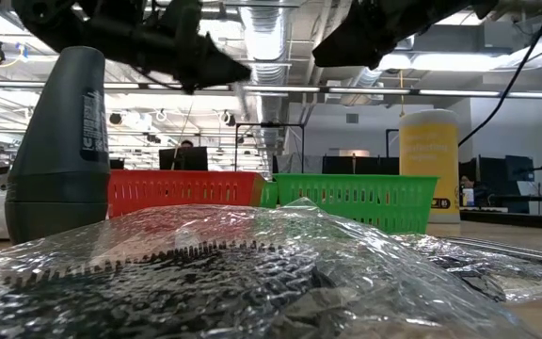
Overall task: Pick & Place Travel size toiletries
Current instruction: Put the silver nail cutter into the left green basket
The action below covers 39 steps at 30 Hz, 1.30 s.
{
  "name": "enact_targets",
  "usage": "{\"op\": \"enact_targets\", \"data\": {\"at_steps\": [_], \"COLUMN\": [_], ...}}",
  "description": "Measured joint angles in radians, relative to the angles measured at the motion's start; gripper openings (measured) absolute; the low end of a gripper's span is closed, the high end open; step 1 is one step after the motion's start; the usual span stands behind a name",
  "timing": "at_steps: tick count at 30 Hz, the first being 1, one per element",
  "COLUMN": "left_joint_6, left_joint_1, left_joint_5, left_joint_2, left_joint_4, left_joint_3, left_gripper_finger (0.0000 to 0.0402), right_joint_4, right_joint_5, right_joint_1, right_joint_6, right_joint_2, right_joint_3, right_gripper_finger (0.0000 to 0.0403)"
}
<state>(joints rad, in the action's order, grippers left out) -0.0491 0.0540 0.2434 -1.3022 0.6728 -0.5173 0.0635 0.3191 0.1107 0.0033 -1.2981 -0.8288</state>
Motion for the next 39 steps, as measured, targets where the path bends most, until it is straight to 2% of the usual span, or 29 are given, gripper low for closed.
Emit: {"op": "enact_targets", "data": {"at_steps": [3, 10, 20, 30, 39], "left_joint_6": [0.004, 0.055, 0.108, 0.103, 0.137], "left_joint_1": [0.013, 0.053, 0.068, 0.083, 0.091], "left_joint_5": [0.037, 0.037, 0.020, 0.012, 0.011], "left_joint_2": [0.017, 0.004, -0.006, -0.127, -0.140], "left_joint_4": [-0.035, -0.152, -0.205, -0.280, -0.345], "left_joint_3": [0.020, 0.026, 0.024, -0.052, -0.077], "left_gripper_finger": [0.0048, 0.0048, 0.0048, 0.0048, 0.0052], "right_joint_4": [0.001, -0.005, -0.010, -0.015, -0.033], "right_joint_5": [-0.001, -0.004, -0.004, -0.004, -0.004], "right_joint_1": [0.007, 0.007, 0.007, 0.007, 0.007], "right_joint_6": [0.006, 0.024, 0.024, 0.024, 0.024], "right_joint_2": [0.000, -0.001, -0.001, -0.001, -0.002], "right_joint_3": [0.000, 0.001, 0.001, 0.002, 0.002], "right_gripper_finger": [0.0123, 0.0122, 0.0123, 0.0123, 0.0123]}}
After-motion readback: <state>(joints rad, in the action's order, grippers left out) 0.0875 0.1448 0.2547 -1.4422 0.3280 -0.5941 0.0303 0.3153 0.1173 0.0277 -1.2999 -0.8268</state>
